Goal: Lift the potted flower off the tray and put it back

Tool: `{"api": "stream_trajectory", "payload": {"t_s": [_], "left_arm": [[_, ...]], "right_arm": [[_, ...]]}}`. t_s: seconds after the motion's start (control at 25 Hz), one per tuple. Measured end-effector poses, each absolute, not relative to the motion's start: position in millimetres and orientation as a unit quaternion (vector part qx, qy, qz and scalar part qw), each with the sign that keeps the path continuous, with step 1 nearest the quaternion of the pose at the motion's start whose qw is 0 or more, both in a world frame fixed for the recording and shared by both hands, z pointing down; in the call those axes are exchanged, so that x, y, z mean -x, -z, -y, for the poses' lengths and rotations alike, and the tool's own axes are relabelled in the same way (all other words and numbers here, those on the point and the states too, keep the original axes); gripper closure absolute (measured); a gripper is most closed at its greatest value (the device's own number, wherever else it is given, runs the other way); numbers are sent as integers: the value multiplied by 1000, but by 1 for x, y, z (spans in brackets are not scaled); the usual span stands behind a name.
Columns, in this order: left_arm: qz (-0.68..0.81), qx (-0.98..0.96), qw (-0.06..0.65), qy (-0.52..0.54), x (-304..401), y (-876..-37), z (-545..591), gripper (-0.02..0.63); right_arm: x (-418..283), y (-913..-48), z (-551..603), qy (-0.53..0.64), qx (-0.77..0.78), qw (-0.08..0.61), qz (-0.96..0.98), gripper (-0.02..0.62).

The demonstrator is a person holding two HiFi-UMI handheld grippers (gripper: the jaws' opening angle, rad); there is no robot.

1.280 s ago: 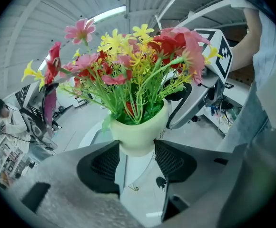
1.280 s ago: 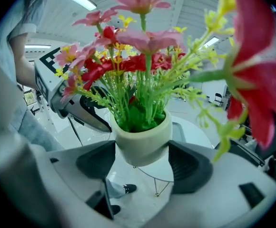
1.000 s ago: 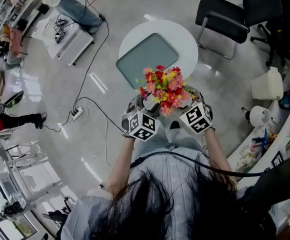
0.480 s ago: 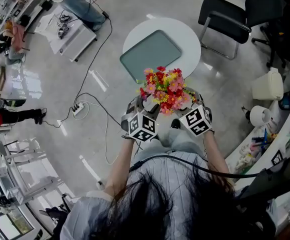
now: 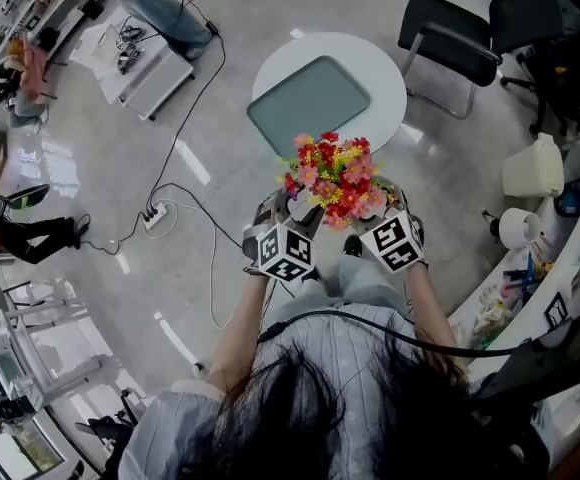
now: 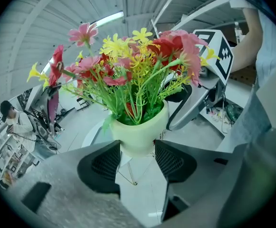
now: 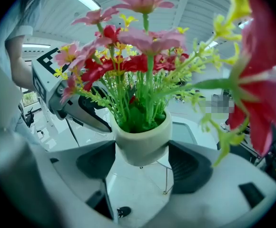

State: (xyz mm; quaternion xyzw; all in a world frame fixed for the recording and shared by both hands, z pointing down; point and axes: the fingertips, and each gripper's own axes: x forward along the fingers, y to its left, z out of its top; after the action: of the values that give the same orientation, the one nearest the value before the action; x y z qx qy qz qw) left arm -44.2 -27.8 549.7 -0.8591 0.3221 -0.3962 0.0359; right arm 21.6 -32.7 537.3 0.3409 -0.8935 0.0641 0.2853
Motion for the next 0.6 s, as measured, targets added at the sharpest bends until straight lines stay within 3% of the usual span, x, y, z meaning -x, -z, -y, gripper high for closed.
{"api": "stream_trajectory", "payload": {"t_s": [0.6], "left_arm": [[-324,860,21,393,54,-557,46,382]], "right_arm": [[-12,-543,52,-63,-331,294,894,256]]}}
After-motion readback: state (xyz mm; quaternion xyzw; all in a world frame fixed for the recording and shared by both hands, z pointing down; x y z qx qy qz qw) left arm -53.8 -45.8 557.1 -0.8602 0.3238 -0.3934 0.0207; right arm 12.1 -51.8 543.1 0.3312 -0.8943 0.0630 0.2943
